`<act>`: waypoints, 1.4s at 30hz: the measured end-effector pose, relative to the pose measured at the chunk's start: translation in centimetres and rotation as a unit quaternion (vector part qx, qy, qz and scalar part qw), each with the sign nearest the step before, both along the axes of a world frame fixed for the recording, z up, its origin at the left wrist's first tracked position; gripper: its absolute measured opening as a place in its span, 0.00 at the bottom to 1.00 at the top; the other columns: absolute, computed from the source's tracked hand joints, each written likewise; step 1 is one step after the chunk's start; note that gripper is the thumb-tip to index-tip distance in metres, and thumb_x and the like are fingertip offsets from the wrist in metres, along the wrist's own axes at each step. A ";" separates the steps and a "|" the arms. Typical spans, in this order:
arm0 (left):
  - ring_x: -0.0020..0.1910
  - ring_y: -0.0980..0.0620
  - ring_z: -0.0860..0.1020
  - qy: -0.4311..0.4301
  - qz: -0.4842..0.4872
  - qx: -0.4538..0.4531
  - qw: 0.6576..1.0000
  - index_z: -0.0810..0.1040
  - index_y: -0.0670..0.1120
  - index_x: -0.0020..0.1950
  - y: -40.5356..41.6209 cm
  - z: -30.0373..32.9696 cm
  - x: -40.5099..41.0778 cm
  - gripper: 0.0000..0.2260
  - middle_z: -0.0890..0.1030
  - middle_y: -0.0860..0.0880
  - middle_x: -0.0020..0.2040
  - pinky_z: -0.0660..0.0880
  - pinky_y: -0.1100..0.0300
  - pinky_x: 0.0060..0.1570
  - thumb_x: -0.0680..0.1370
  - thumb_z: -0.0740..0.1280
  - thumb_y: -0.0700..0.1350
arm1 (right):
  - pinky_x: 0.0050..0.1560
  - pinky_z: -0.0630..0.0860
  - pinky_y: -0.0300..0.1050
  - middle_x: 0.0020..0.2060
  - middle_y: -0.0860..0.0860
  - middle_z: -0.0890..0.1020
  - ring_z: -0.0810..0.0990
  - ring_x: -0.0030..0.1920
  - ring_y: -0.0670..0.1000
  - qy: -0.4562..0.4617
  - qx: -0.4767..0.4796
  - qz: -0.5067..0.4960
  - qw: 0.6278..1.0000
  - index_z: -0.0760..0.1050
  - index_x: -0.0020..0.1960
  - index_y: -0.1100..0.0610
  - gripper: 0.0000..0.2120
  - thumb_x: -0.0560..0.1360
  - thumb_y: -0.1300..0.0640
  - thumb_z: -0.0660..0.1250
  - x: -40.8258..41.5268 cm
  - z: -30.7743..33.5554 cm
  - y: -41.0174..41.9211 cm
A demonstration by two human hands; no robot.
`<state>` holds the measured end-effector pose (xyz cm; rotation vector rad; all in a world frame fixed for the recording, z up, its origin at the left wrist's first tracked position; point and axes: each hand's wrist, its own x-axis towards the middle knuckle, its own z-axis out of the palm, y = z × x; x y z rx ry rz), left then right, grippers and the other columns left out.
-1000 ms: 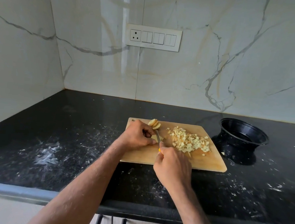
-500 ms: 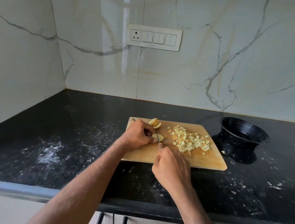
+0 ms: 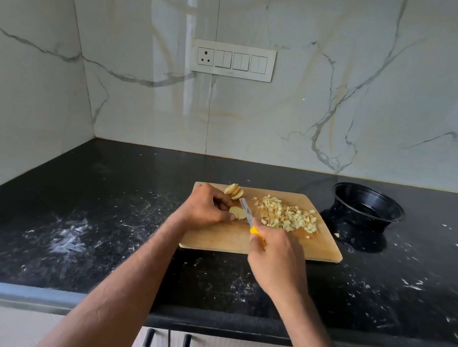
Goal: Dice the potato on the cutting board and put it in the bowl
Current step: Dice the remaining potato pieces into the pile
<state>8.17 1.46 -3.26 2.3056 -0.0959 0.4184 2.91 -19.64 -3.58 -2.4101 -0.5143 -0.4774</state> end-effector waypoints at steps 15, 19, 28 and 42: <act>0.40 0.63 0.80 -0.007 0.007 0.014 1.000 0.88 0.47 0.42 -0.2 -0.3 0.2 0.06 0.85 0.57 0.40 0.73 0.72 0.41 0.69 0.79 0.38 | 0.26 0.60 0.32 0.42 0.44 0.85 0.73 0.31 0.42 -0.026 -0.062 -0.019 0.998 0.81 0.62 0.52 0.13 0.81 0.52 0.63 1.6 -1.2 3.5; 0.39 0.67 0.78 0.001 0.001 0.017 1.000 0.89 0.45 0.43 0.0 -0.1 0.2 0.05 0.82 0.61 0.37 0.71 0.75 0.42 0.70 0.79 0.37 | 0.27 0.70 0.35 0.36 0.43 0.79 0.74 0.29 0.41 -0.024 -0.097 -0.008 0.995 0.81 0.55 0.52 0.09 0.80 0.55 0.63 1.6 -0.9 4.1; 0.41 0.63 0.79 0.009 0.011 0.013 1.000 0.88 0.47 0.45 -0.5 0.1 -0.2 0.06 0.81 0.63 0.37 0.73 0.72 0.44 0.71 0.79 0.38 | 0.31 0.70 0.34 0.38 0.44 0.81 0.76 0.32 0.42 -0.016 -0.108 0.005 0.994 0.79 0.62 0.53 0.12 0.81 0.56 0.62 0.9 -0.8 4.0; 0.36 0.55 0.79 0.007 0.050 0.026 0.998 0.88 0.48 0.44 -1.3 0.1 -0.2 0.04 0.84 0.54 0.36 0.77 0.58 0.37 0.71 0.75 0.42 | 0.24 0.63 0.35 0.42 0.44 0.86 0.72 0.25 0.44 0.016 0.032 0.019 0.999 0.79 0.66 0.48 0.16 0.80 0.54 0.65 0.7 0.8 -2.3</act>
